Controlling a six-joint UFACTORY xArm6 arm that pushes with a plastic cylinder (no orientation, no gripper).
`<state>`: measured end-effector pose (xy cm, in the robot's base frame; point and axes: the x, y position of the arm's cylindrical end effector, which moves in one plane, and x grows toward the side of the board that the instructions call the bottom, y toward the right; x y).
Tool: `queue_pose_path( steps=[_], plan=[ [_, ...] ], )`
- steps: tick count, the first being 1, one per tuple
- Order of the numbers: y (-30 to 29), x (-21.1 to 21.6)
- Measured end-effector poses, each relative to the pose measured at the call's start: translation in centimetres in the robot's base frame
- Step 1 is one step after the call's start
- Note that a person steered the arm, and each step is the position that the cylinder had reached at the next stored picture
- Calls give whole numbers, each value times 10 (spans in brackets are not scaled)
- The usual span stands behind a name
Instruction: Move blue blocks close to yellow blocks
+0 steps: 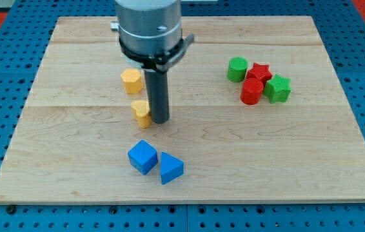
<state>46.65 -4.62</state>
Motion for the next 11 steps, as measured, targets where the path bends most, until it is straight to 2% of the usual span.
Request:
queue_pose_path(
  steps=[1, 2, 4, 5, 6, 7, 8, 9, 11],
  plan=[
    [-1, 15],
    [-58, 15],
    [-74, -34],
    [0, -19],
    [110, 1],
    [139, 75],
    [70, 129],
    [-9, 130],
    [-80, 58]
  ],
)
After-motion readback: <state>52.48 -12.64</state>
